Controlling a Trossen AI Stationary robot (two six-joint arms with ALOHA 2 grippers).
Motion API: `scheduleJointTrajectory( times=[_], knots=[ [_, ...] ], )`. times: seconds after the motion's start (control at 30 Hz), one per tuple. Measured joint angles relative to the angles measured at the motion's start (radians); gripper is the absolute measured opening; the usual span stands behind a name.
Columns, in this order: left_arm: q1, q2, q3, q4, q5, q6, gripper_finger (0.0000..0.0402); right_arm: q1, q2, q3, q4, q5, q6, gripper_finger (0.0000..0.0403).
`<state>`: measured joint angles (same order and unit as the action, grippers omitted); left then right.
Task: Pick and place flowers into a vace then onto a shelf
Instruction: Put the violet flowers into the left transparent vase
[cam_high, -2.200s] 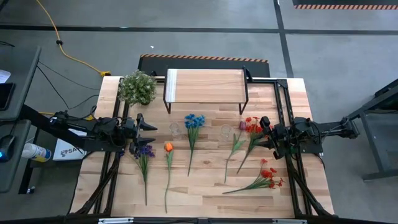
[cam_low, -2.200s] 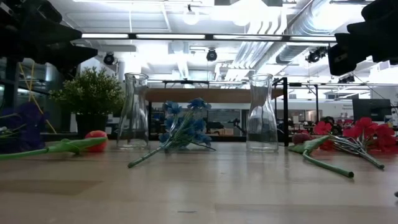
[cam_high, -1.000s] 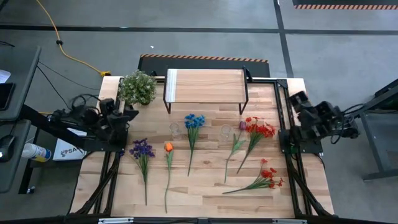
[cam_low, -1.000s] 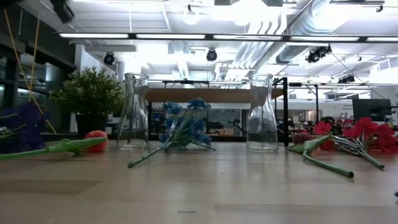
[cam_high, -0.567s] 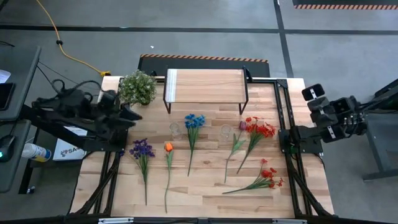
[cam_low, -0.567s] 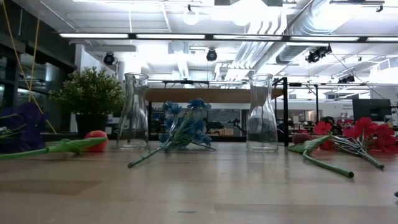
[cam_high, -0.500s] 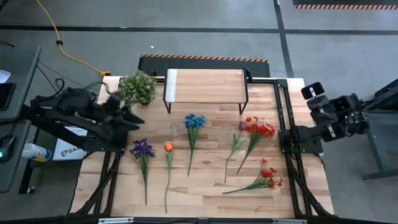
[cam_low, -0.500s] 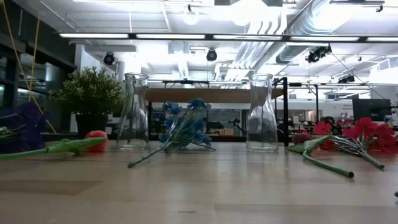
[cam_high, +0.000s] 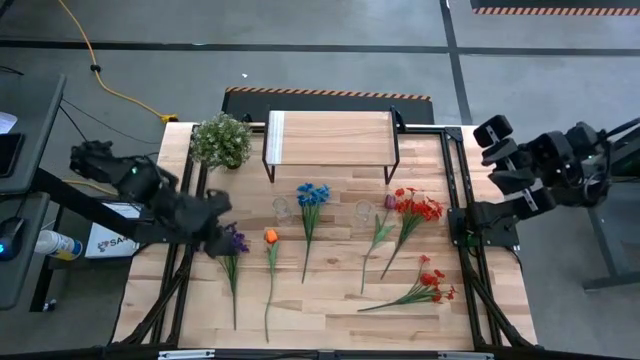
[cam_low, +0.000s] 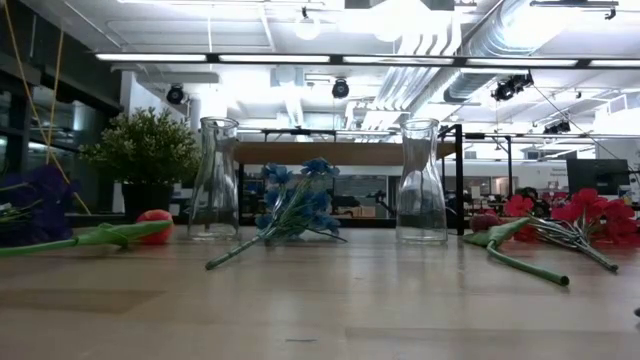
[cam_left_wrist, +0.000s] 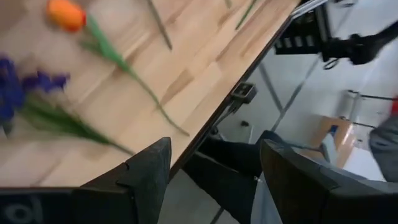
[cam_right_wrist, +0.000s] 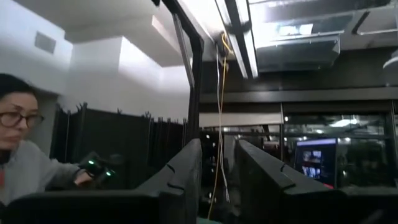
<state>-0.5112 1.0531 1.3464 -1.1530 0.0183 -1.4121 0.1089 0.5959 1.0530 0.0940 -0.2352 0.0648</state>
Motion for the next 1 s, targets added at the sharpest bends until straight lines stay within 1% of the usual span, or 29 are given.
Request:
scheduleJointTrajectory(
  times=[0.13, 0.23, 0.33, 0.53, 0.63, 0.73, 0.83, 1.0],
  knots=[
    [-0.139, 0.059, 0.0, -0.002, -0.098, -0.175, 0.0278, 0.0, 0.044, 0.078, -0.065, 0.0, -0.031, 0.0094],
    [-0.235, 0.101, 0.0, -0.005, -0.182, -0.292, 0.0278, 0.0, 0.066, 0.114, -0.076, 0.0, -0.046, 0.0094],
    [-0.314, 0.143, 0.0, -0.033, -0.206, -0.411, 0.0278, 0.0, 0.08, 0.133, -0.075, 0.0, -0.047, 0.0094],
    [-0.444, 0.222, 0.0, -0.13, -0.188, -0.667, 0.0278, 0.0, 0.083, 0.137, -0.079, 0.049, -0.049, 0.0094],
    [-0.482, 0.247, 0.0, -0.139, -0.193, -0.764, 0.0278, 0.0, 0.083, 0.137, -0.084, 0.069, -0.055, 0.0094],
    [-0.503, 0.27, 0.0, -0.135, -0.232, -0.849, 0.0278, 0.0, 0.084, 0.137, -0.089, 0.069, -0.072, 0.0094],
    [-0.504, 0.307, 0.0, -0.126, -0.276, -0.922, 0.0278, 0.0, 0.084, 0.137, -0.09, 0.068, -0.068, 0.0094],
    [-0.493, 0.385, 0.0, -0.118, -0.278, -1.033, 0.0278, 0.0, 0.083, 0.137, -0.09, 0.06, -0.042, 0.0094]
  ],
)
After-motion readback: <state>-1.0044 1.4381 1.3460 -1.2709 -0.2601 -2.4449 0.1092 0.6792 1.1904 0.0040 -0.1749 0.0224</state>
